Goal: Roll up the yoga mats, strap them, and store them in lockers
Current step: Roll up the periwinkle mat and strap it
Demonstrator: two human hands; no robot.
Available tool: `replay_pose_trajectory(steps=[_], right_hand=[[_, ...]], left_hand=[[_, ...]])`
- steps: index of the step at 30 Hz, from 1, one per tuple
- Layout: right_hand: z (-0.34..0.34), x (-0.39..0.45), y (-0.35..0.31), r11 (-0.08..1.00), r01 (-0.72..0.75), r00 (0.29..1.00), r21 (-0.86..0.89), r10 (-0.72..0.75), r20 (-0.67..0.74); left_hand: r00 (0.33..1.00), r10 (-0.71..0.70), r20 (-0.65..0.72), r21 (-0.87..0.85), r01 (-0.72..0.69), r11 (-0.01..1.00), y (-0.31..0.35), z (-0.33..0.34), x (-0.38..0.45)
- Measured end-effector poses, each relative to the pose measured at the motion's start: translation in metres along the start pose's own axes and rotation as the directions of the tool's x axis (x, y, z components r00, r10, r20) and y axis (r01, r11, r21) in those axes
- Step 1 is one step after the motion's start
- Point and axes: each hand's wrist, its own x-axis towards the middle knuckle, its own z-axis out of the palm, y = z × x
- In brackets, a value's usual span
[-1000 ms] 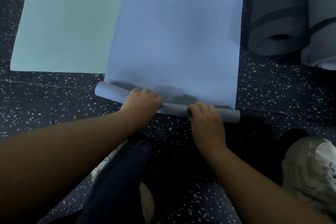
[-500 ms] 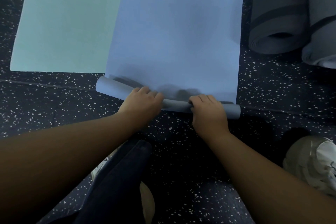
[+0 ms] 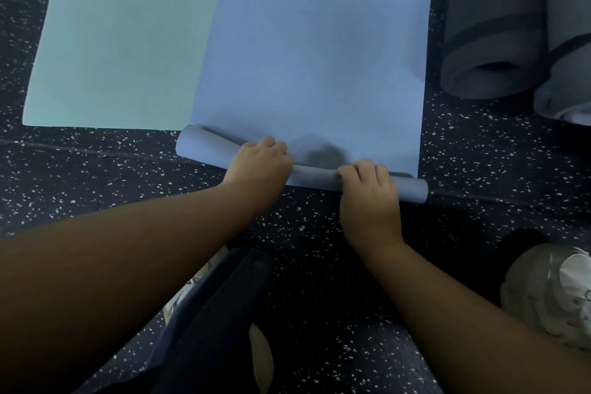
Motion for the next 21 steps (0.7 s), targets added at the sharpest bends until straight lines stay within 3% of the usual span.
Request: replay_pose_trajectory(steps=[2,7,11,13,16,21], right_hand=[[0.006,-0.015,0.001,0.999,0.011,1.0,0.038,-0.011,-0.005],[0.012,-0.036,0.002,1.0,0.028,0.957,-0.009,-0.024,0.29],[0.002,-0.016,0.004,0.999,0.031,0.888,-0.026,-0.015,0.459],[-0.002,-0.008,0.004,0.999,0.03,0.877,-0.045,-0.004,0.481],[-0.007,-0.003,0.006,0.999,0.02,0.864,-0.039,0.002,0.503],[-0.012,0.007,0.006,0.999,0.02,0.827,-0.041,0.007,0.563]], left_hand=[[1.0,-0.002,0.027,-0.011,0.003,1.0,-0.001,-0.004,0.004],[0.994,-0.02,0.103,-0.065,0.027,0.998,0.001,-0.014,0.009],[0.998,-0.029,0.061,-0.107,0.035,0.994,0.005,-0.009,0.002],[1.0,-0.03,-0.005,-0.143,0.029,0.989,0.007,-0.003,-0.004],[0.981,0.119,-0.155,-0.083,-0.133,0.988,0.012,0.018,-0.016],[0.973,0.182,-0.145,0.05,-0.176,0.983,0.005,0.044,-0.033]])
